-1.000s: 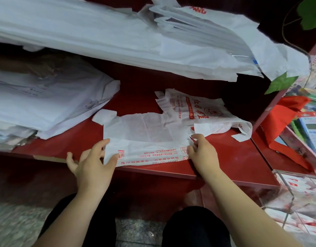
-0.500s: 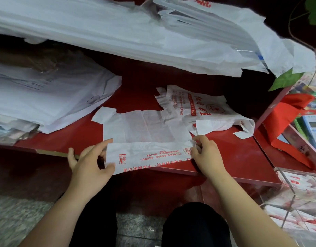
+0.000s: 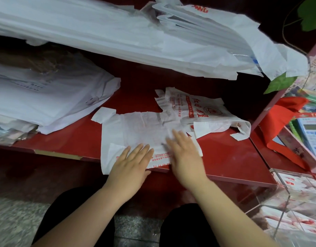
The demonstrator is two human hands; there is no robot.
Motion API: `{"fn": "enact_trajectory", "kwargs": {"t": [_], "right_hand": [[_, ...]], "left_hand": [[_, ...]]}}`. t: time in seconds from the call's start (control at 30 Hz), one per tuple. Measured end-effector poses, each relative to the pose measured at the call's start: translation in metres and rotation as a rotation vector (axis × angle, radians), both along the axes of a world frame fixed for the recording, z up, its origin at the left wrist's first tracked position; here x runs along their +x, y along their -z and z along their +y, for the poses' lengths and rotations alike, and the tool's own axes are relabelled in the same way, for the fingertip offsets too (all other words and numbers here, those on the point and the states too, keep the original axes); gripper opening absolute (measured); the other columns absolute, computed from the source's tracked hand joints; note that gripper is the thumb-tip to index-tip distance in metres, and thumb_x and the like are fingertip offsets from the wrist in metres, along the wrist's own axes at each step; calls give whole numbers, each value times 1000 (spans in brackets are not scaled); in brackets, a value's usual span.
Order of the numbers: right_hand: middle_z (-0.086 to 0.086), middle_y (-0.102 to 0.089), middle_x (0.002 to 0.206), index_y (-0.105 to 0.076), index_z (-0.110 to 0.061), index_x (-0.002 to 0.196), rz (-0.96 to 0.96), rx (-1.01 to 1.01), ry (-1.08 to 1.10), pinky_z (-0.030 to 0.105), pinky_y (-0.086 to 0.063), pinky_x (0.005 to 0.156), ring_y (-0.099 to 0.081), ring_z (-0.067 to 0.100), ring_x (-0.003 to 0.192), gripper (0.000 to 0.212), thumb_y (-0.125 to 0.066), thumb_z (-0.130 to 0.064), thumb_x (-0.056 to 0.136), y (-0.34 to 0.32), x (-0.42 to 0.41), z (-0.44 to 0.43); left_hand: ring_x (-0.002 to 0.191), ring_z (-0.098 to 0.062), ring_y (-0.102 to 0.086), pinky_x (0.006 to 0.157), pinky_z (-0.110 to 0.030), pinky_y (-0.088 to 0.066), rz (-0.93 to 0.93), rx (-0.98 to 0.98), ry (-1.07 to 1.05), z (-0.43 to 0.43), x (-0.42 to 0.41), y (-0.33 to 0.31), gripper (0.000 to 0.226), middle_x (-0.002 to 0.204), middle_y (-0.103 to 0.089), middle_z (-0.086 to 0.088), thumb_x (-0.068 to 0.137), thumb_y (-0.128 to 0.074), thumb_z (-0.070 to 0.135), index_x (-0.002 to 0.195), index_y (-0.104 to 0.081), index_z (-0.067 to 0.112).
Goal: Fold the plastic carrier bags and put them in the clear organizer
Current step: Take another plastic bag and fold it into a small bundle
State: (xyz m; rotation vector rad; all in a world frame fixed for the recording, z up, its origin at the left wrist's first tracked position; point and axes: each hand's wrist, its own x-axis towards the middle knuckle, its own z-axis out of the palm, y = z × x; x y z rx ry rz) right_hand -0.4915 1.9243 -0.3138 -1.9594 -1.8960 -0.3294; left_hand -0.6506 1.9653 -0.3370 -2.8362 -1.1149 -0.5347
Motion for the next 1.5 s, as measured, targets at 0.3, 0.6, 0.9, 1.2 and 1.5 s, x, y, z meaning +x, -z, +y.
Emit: {"fn": "enact_trajectory", "kwargs": {"t": [0.3, 0.6, 0.9, 1.2, 1.5], "right_hand": [[3, -66, 114, -68, -11, 109, -169, -366, -2, 37, -52, 81, -63, 16, 105, 85, 3, -55, 93, 14, -1, -18], [-11, 0, 155, -7, -24, 148, -6, -578, 25, 27, 12, 110, 4, 4, 141, 135, 23, -91, 35, -17, 53, -29], [6, -42, 139, -35, -21, 134, 343, 108, -174, 36, -6, 113, -27, 13, 132, 64, -41, -44, 75, -9, 13, -9], [10, -71, 89, -73, -5, 80, 211, 311, -192, 23, -40, 83, -53, 15, 91, 26, -53, -20, 73, 38, 5, -28], [-8, -62, 106, -72, -6, 95, 455, 87, -242, 4, -28, 100, -51, 4, 111, 52, -47, -51, 88, 25, 32, -48]], "left_hand": [[99, -28, -66, 104, -29, -19, -74, 125, -83, 5, -29, 14, 50, 111, -66, -15, 71, -35, 13, 109, -65, -1], [98, -14, -49, 108, -17, -14, -148, 162, 21, 18, -91, 3, 43, 94, -72, -9, 70, -37, 16, 90, -74, 5], [68, -17, -39, 63, -27, -33, -386, 277, 3, 0, -53, -5, 30, 56, -60, -2, 72, -46, 21, 67, -72, 7], [73, -13, -45, 66, -25, -36, -431, 194, 199, -25, 5, -2, 23, 71, -63, 1, 66, -51, 19, 85, -64, 16], [76, -6, -52, 106, -18, -13, -157, 140, 0, 22, -78, -22, 27, 67, -69, 6, 62, -48, 15, 68, -75, 19]]}}
